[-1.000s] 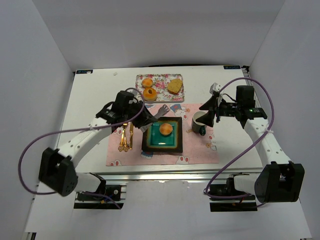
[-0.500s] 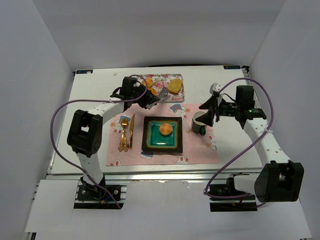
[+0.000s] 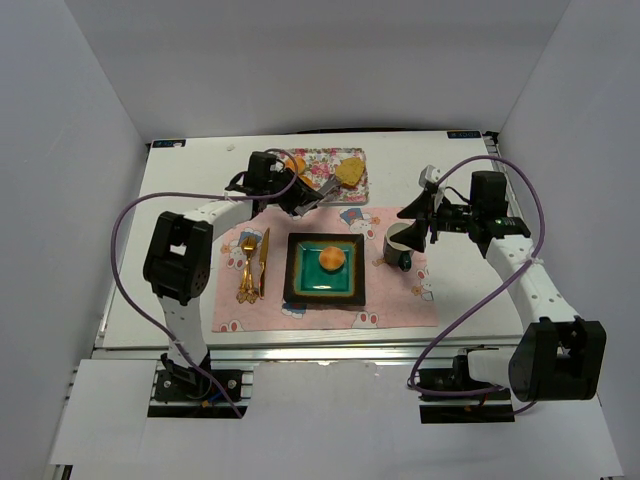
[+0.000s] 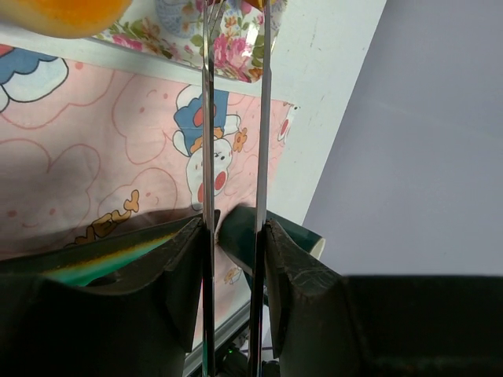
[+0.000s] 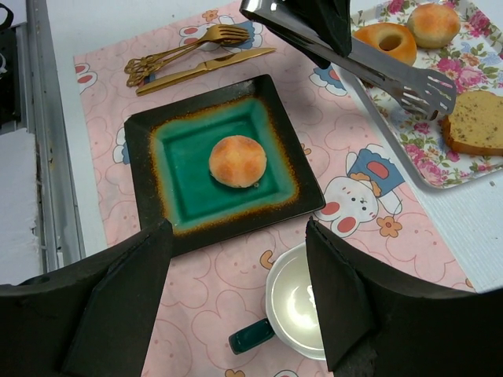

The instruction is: Place the bread

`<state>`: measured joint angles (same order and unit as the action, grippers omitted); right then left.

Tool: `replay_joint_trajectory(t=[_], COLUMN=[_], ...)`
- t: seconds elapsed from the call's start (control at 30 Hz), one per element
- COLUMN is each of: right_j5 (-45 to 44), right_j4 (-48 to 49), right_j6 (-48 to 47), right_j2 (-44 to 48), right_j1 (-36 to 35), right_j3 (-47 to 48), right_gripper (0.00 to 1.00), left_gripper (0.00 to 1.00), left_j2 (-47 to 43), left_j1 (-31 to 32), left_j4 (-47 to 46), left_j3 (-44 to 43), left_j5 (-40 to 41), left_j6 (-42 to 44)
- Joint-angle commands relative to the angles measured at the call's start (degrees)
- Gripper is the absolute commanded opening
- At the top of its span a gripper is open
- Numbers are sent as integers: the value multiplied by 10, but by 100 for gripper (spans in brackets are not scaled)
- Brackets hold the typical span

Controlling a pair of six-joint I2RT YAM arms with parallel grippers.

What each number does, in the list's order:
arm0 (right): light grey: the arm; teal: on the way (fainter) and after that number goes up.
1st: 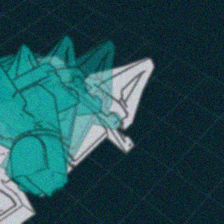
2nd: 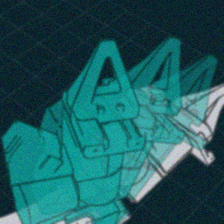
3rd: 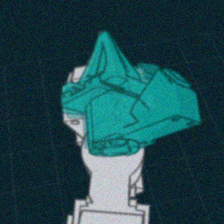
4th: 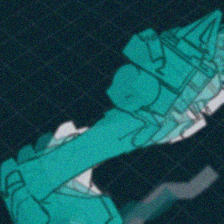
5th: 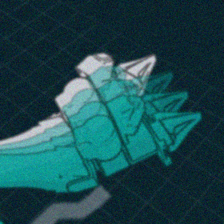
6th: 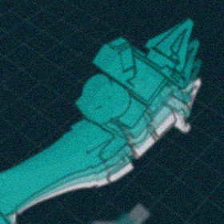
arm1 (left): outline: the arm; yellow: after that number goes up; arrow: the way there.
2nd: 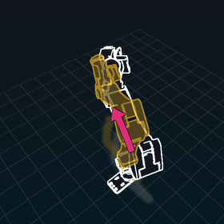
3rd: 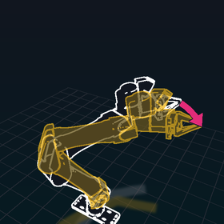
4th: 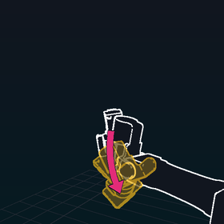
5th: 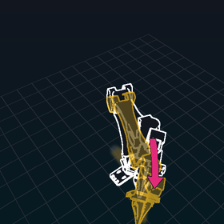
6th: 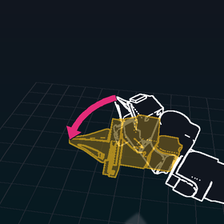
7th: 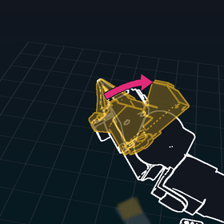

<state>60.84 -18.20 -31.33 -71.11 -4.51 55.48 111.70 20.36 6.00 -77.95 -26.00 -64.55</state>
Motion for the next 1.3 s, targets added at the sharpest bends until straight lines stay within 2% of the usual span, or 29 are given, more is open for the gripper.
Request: replay_joint_trajectory(t=[0.0, 0.33, 0.8, 1.03, 1.27], right_j5=[15, 12, 12, 9, 16], right_j4=[21, 17, 19, 19, 19], right_j6=[9, 1, 4, 2, 6], right_j2=[-3, -2, 4, 7, 10], right_j1=[3, 3, 4, 4, 5], right_j3=[4, 3, -2, -2, -6], right_gripper=[73, 73, 73, 73, 73], left_gripper=[45, 45, 45, 44, 39], left_j2=[-7, 20, 42, 50, 56], left_j1=[-3, -3, -3, -4, -3], left_j4=[-4, -11, 37, 20, -12], left_j3=[-29, -52, -74, -78, -55], left_j5=[-15, -21, -30, -32, -32], left_j6=[0, -9, 9, -2, -19])
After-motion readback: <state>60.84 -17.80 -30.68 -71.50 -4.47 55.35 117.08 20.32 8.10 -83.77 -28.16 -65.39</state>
